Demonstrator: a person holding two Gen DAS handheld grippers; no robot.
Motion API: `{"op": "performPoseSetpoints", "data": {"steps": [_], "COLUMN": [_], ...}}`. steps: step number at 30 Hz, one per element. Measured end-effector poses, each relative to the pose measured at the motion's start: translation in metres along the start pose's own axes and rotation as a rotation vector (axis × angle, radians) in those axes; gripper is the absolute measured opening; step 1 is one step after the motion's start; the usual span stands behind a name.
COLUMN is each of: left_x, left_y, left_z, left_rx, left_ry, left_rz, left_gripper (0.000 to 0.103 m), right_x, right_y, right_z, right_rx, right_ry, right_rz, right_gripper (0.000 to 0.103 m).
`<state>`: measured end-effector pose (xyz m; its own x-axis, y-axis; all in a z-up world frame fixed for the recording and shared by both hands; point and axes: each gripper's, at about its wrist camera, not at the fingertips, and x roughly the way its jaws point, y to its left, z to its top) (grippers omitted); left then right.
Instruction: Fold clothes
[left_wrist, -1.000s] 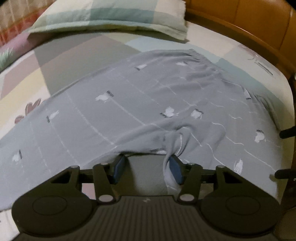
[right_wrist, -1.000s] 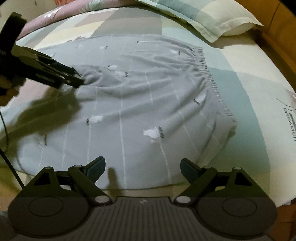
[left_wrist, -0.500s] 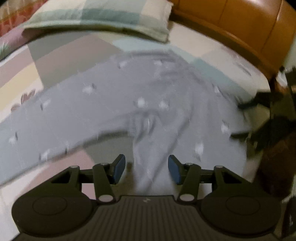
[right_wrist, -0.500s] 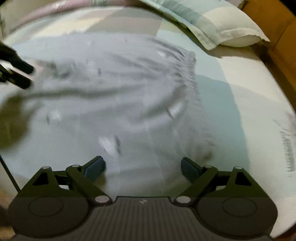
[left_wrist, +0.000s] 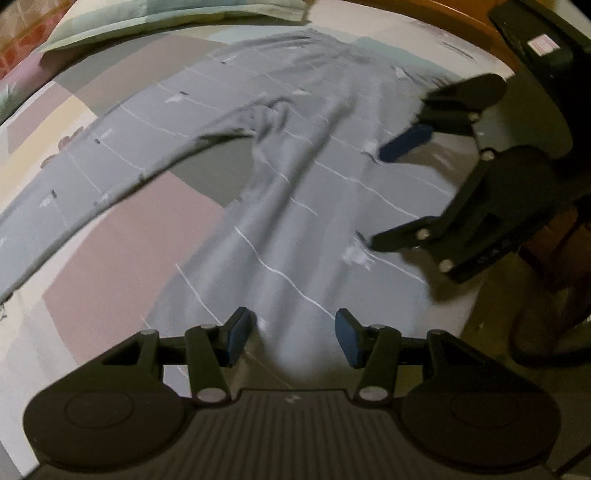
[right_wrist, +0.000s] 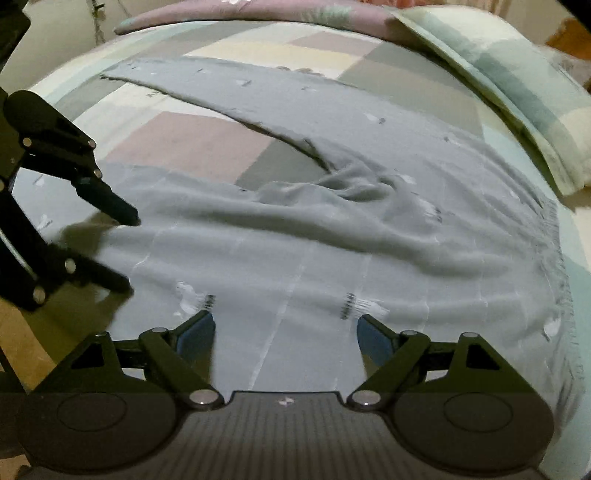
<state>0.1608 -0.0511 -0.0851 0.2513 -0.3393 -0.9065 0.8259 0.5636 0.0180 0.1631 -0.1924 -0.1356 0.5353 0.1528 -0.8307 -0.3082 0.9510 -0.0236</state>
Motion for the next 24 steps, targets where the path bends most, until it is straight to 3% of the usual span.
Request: {"op": "performPoseSetpoints", "data": {"steps": [3,6,8,15,19,24], "left_x": [-0.003,-0.012,-0.018,-0.003,-0.003,-0.014], "left_y": [-0.007,-0.007,-0.002,0.001,0.005,-0.010], "left_z": [-0.017,-0.023,-0.022,-0.009,-0.010,-0.007], "left_rx": [0.026,0.031,0.018,0.098,0.044,0.125], "left_ry": [0.010,0.014,-0.012,-0.019,0.026,0.026], "left_rz": [-0.004,-0.010,-0.005,0.058,0.035,0.039], "left_gripper": [0.061,0.060,0.060,0.061,0.061,0.061], "right_x": [-0.009,-0.023,-0.030,-0.023,-0.011,-0.035], "right_y": [-0.011,-0.018,-0.016,0.002,0.002,-0.005], "right_z": [-0.014,-0.030,-0.028,-0.006,-0.015,-0.028], "right_rx": [0.019,0.001,-0.006,-0.033,-0.049,-0.035], "right_ry": [0.052,0.132,0.129,0.043,0.065,0.083], "right_rz": [0.010,-0.001,-0.004,0.035,0.052,0.078], "right_gripper": [0.102,0.101,0.096,0.096,0.099,0.096]}}
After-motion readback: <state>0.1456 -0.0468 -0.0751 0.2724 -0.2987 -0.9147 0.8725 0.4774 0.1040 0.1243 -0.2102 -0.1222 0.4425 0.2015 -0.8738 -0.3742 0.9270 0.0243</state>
